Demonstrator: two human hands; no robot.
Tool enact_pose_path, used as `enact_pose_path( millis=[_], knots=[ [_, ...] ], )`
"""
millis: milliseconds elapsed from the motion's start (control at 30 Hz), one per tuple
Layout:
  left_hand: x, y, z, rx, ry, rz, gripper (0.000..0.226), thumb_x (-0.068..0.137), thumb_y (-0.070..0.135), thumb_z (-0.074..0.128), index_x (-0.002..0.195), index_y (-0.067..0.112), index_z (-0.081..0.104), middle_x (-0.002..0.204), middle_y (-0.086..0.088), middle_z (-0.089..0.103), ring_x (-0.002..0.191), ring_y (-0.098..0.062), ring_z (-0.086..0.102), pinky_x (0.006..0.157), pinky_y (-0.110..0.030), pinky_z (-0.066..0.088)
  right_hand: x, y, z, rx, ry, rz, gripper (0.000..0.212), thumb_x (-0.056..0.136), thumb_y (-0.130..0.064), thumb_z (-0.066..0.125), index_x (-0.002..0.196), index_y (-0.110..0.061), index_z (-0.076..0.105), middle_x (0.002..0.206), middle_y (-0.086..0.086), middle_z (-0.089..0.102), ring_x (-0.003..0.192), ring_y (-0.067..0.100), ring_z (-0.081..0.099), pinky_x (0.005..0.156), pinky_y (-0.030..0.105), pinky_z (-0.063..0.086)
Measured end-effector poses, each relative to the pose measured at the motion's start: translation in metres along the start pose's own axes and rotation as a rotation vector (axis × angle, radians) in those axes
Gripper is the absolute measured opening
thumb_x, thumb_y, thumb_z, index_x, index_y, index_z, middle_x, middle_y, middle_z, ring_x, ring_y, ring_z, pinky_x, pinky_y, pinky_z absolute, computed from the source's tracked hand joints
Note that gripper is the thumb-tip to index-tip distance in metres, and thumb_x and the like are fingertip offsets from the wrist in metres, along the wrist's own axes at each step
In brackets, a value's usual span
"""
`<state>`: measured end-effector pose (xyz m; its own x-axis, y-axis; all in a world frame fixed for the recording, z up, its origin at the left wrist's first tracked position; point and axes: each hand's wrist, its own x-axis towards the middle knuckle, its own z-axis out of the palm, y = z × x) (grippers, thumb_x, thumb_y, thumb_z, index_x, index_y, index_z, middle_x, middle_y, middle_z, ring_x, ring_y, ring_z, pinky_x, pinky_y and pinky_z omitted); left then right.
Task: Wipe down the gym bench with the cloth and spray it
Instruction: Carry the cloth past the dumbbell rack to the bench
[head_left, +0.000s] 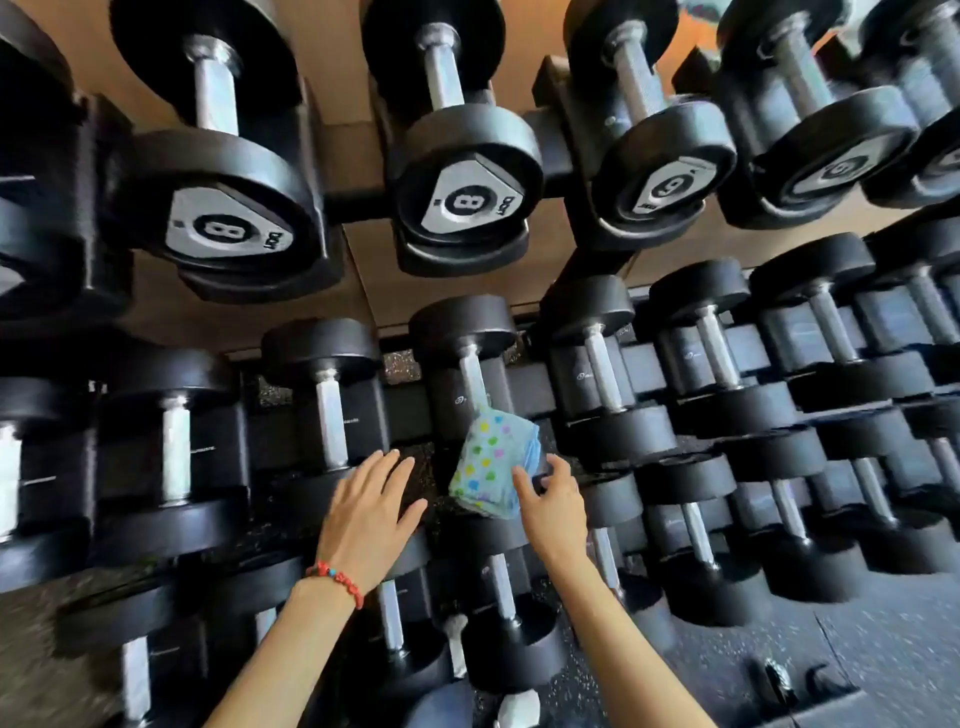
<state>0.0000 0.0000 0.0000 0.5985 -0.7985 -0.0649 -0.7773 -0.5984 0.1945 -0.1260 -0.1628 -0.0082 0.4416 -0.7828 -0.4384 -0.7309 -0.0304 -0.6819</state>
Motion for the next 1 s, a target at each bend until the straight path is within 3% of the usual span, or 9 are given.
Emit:
enact_pose_path(
  millis=[133,400,567,633,800,1000],
  knots=[
    [0.015,-0.007,0.013,0.005,0.013,-0.01,0.055,0.083,0.042,0.036,0.11,0.004,0.066,0.111,-0.014,0.067,0.104,-0.032,0.063,0.081,-0.048,0.051,0.02,0.002,0.021,0.189,0.024,0.149,0.063,0.085,-0.044,0.059,0.133,-0.012,0.035,0.117,0.008,0.058,0.105,0.024,0.056,0.079,0.028,0.04],
    [0.029,-0.002,0.019,-0.013,-0.035,-0.001,0.054,0.084,0.041,0.037,0.11,0.005,0.066,0.111,-0.013,0.067,0.103,-0.031,0.064,0.082,-0.046,0.051,0.029,0.003,0.046,0.376,0.105,0.262,0.059,0.075,-0.038,0.073,0.118,-0.012,0.042,0.107,0.004,0.059,0.097,0.02,0.059,0.085,0.033,0.048],
    [0.03,-0.005,0.028,-0.036,-0.082,-0.015,0.054,0.085,0.042,0.035,0.113,0.006,0.065,0.114,-0.012,0.066,0.106,-0.03,0.062,0.086,-0.045,0.049,0.042,0.01,0.05,0.439,0.07,0.322,0.044,0.069,-0.037,0.077,0.1,-0.012,0.059,0.096,0.0,0.065,0.087,0.017,0.063,0.078,0.032,0.051],
    [0.03,-0.005,0.028,-0.041,-0.101,-0.012,0.054,0.085,0.042,0.035,0.113,0.006,0.065,0.113,-0.013,0.066,0.106,-0.03,0.062,0.086,-0.045,0.049,0.043,0.014,0.048,0.517,0.008,0.303,0.035,0.064,-0.039,0.078,0.089,-0.018,0.067,0.09,0.001,0.071,0.082,0.018,0.068,0.077,0.038,0.056],
    [0.034,0.001,0.031,-0.043,-0.139,0.031,0.054,0.085,0.041,0.036,0.112,0.005,0.065,0.113,-0.013,0.066,0.105,-0.03,0.063,0.085,-0.046,0.049,0.034,0.022,0.034,0.735,-0.086,0.267,0.014,0.078,-0.018,0.072,0.091,-0.014,0.068,0.094,0.01,0.072,0.087,0.026,0.069,0.073,0.04,0.058],
    [0.042,0.023,0.038,-0.061,-0.169,0.157,0.054,0.085,0.041,0.036,0.114,0.005,0.064,0.114,-0.013,0.065,0.107,-0.03,0.062,0.086,-0.047,0.05,0.016,0.051,0.009,0.823,0.016,0.32,0.013,0.083,-0.014,0.066,0.095,-0.017,0.063,0.098,0.009,0.07,0.089,0.027,0.068,0.079,0.046,0.056]
  ],
)
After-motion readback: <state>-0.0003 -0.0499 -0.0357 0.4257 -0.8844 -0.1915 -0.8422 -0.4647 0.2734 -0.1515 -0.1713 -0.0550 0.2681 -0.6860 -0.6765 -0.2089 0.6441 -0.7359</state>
